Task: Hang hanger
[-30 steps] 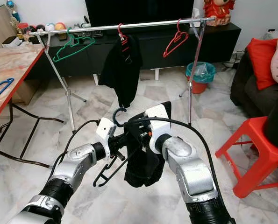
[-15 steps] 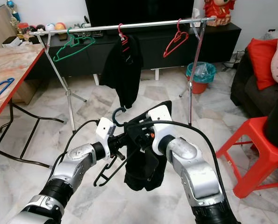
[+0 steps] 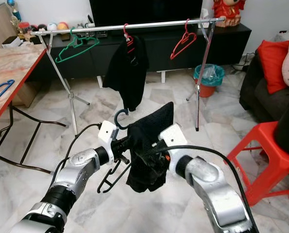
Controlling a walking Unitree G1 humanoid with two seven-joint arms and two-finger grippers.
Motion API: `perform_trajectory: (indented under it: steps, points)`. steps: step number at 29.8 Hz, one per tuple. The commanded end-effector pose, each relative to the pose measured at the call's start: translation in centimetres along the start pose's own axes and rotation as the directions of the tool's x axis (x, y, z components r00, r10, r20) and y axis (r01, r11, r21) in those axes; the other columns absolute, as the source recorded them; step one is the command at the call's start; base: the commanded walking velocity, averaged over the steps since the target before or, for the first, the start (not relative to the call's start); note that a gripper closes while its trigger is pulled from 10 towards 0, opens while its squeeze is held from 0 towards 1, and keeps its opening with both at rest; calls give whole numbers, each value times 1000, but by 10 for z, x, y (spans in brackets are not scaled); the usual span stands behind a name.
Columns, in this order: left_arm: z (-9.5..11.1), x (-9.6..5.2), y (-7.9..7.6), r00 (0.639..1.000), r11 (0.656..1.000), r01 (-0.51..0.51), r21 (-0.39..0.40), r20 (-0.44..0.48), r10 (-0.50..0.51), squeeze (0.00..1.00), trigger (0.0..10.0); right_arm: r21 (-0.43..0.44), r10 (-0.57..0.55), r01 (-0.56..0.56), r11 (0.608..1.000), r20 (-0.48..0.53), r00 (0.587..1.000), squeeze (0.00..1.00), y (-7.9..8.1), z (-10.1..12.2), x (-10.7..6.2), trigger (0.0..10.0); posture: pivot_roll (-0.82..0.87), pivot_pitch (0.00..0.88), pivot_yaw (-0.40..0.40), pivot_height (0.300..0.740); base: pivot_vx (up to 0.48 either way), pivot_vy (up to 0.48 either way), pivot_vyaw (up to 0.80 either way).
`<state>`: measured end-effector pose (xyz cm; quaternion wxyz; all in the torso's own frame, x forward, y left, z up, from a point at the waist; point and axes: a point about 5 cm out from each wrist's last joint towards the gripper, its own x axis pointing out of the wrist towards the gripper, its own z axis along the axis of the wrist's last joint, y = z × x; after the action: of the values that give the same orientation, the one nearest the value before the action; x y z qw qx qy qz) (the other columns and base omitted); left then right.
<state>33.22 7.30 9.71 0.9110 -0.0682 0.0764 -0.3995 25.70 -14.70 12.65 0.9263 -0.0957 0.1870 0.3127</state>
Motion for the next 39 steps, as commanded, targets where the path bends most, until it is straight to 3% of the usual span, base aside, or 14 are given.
perform_trajectory:
  steps: [1,2,3,5,6,7,15,19,23,25,26,33,39]
  points:
    - [11,1,3,999,1000,-8,21,45,7,0,10000,-8,-2,2,1000,3,1000,1000,-1,-3,-4,10000,-81,12,63,740,0,0,0]
    - [11,1,3,999,1000,-9,22,45,8,0,10000,-9,3,-3,1000,-1,1000,1000,-1,-5,-5,10000,-80,13,63,740,0,0,0]
    - [11,1,4,999,1000,-11,22,44,10,0,10000,-3,10,-10,1000,-6,1000,729,0,-8,-6,10000,-81,13,64,740,0,0,0]
    - [11,2,4,999,1000,-14,22,45,13,0,10000,5,17,-17,1000,-9,1000,722,1,-11,-7,10000,-81,12,65,740,0,0,0]
    - [11,2,4,999,1000,-20,22,48,19,0,10000,19,34,-34,999,4,999,439,2,-11,-8,10000,-79,12,64,740,0,0,0]
    - [12,2,4,999,1000,-21,22,48,20,0,10000,23,44,-45,999,15,999,4,3,-11,-9,10000,-79,12,64,740,0,0,0]
    - [11,1,3,999,999,19,27,36,-20,0,10000,-12,9,-8,1000,85,996,0,-11,-10,-23,10000,-88,2,68,740,0,0,0]
    - [7,-3,-4,991,990,135,31,0,-135,0,10000,-21,-58,65,998,253,966,0,-35,5,-43,10000,-93,0,68,740,0,0,0]
    - [3,-7,-7,980,980,195,35,-37,-193,0,10000,-57,-61,78,995,262,963,0,-44,4,-52,10000,-96,0,67,740,0,0,0]
    - [1,-9,-7,974,974,221,41,-58,-219,0,10000,-115,-8,36,993,239,971,0,-43,-1,-56,10000,-97,0,65,740,0,0,0]
    - [-2,-11,-8,963,964,259,59,-92,-253,0,10000,-149,73,-41,988,219,973,0,-40,-9,-61,10000,-94,0,64,740,0,0,0]
    - [-5,-17,-14,934,938,341,59,-135,-331,0,10000,-151,295,-273,950,154,943,0,-28,-29,-73,10000,-91,0,62,740,0,0,0]
    - [-4,-19,-19,905,910,407,71,-165,-392,0,10000,-208,332,-308,928,91,939,0,-40,-41,-82,10000,-91,0,59,740,0,0,0]
